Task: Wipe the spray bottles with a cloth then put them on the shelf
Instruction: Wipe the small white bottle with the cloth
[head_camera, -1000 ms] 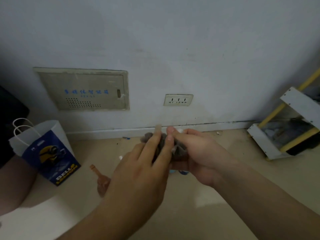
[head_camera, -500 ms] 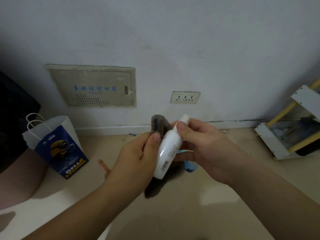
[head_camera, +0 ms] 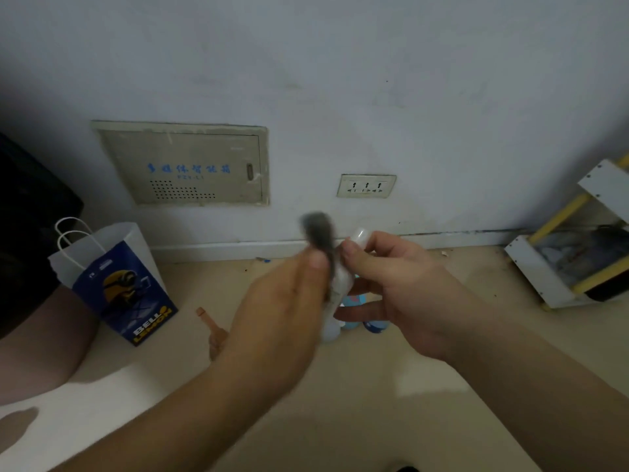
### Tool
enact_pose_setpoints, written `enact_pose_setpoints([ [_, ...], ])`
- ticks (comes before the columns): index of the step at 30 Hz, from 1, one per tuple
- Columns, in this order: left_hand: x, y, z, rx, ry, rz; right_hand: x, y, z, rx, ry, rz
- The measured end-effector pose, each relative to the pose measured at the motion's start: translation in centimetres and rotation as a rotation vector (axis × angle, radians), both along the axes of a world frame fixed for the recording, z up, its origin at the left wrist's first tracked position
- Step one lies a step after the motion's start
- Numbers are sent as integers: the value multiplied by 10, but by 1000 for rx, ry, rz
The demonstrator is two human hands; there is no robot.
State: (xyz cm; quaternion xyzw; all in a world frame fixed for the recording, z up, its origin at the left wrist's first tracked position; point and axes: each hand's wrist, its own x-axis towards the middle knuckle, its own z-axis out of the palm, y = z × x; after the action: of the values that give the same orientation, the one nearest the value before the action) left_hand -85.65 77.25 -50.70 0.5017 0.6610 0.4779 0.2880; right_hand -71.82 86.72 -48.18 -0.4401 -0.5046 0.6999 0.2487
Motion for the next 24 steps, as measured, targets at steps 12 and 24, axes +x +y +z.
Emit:
enact_pose_setpoints([
  [12,4,2,-32,-14,537,-125,-7,-1,-8,-124,-157,-221],
  [24,-3,9,-20,-77,398,-149,-2,4,-15,-67,-195,-173],
])
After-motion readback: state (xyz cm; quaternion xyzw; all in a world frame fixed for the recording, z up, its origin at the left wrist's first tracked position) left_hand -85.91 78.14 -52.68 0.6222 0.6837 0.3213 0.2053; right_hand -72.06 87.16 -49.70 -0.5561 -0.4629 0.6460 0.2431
